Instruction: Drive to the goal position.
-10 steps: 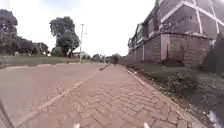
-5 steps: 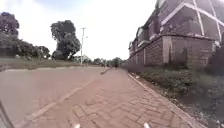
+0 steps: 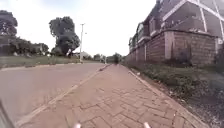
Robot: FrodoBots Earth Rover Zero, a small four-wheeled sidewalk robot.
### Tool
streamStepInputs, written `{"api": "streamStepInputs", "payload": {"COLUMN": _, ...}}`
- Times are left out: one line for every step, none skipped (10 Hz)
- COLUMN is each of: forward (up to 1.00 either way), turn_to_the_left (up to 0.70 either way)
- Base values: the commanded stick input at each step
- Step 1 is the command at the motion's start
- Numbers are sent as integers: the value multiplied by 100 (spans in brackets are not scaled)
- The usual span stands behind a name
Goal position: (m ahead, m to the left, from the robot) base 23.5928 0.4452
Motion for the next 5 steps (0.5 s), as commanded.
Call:
{"api": "streamStepInputs", "payload": {"forward": 50, "turn_to_the_left": -44}}
{"api": "streamStepInputs", "payload": {"forward": 50, "turn_to_the_left": -50}}
{"api": "streamStepInputs", "payload": {"forward": 50, "turn_to_the_left": -50}}
{"api": "streamStepInputs", "payload": {"forward": 50, "turn_to_the_left": -50}}
{"api": "streamStepInputs", "payload": {"forward": 50, "turn_to_the_left": -50}}
